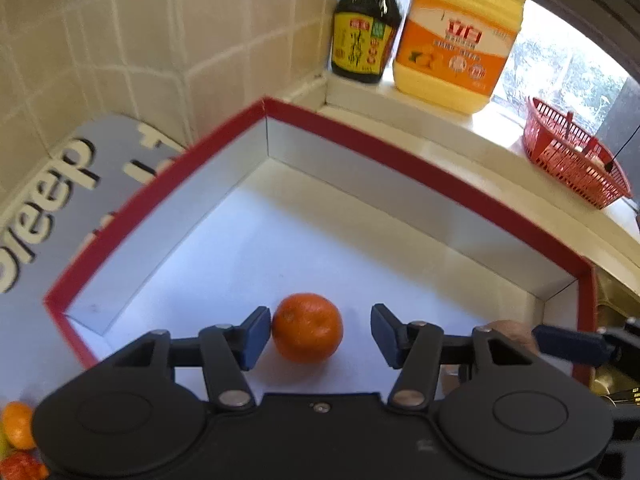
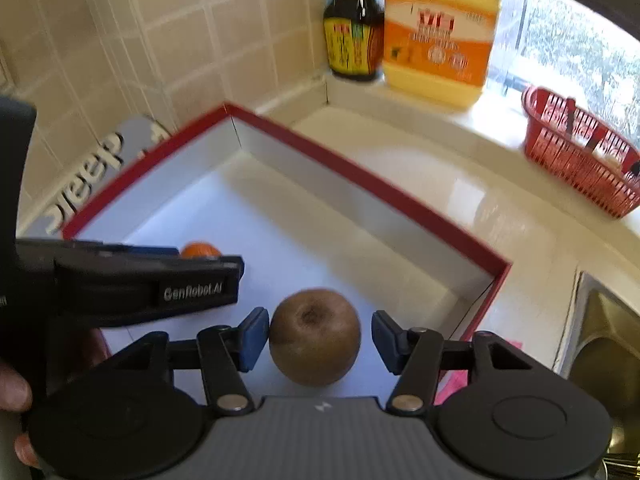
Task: Organize fruits
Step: 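Move both open tools back over the fruit pile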
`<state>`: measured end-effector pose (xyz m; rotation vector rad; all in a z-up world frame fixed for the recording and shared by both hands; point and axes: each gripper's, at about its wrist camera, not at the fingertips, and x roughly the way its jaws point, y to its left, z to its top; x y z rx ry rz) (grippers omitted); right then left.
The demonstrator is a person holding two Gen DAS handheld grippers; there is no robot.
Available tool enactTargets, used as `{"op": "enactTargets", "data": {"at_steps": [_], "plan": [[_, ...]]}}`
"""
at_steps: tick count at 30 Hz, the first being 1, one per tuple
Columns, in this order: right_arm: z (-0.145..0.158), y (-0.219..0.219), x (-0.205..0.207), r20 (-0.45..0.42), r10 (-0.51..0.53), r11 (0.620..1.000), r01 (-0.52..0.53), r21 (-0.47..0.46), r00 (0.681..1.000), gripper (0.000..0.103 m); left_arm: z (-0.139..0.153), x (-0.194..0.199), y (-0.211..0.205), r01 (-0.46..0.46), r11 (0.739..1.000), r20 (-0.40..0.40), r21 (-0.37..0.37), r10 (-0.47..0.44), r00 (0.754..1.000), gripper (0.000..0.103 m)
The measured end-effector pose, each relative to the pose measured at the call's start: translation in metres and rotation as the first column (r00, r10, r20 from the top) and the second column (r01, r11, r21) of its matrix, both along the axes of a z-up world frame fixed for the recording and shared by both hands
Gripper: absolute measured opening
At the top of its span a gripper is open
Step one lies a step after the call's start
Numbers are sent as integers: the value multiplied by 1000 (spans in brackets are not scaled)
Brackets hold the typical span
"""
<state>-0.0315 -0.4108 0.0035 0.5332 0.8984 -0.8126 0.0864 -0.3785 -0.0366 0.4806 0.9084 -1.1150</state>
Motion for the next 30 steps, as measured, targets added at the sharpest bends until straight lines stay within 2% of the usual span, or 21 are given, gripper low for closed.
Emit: {"op": "enactTargets", "data": {"at_steps": [6,11,17,18,23,27,30], "plan": [[42,24,-2,34,32,994,-28,-105,999,60,47,-8,34,-31,996,33,-87,34,999,69],[72,50,-1,72,79,987,-67,-147,994,60,88,-10,75,-78,986,72,-150,90,993,70],[115,90,18,140,200,961,-166,-220,970,62,152,5,155,-178,955,135,-236,213,968,74],[120,98,24,148,225,955,-188,-231,963,63,163,9,173,-202,948,149,-247,243,959,77],[136,142,69,171,376,910,-328,-252,911,64,192,30,260,-340,899,205,-277,401,893,77],[138,182,108,184,492,862,-448,-236,851,65,202,49,327,-475,837,222,-273,535,815,77],[129,215,134,190,570,819,-532,-215,799,69,197,59,374,-561,785,207,-263,614,762,78]]}}
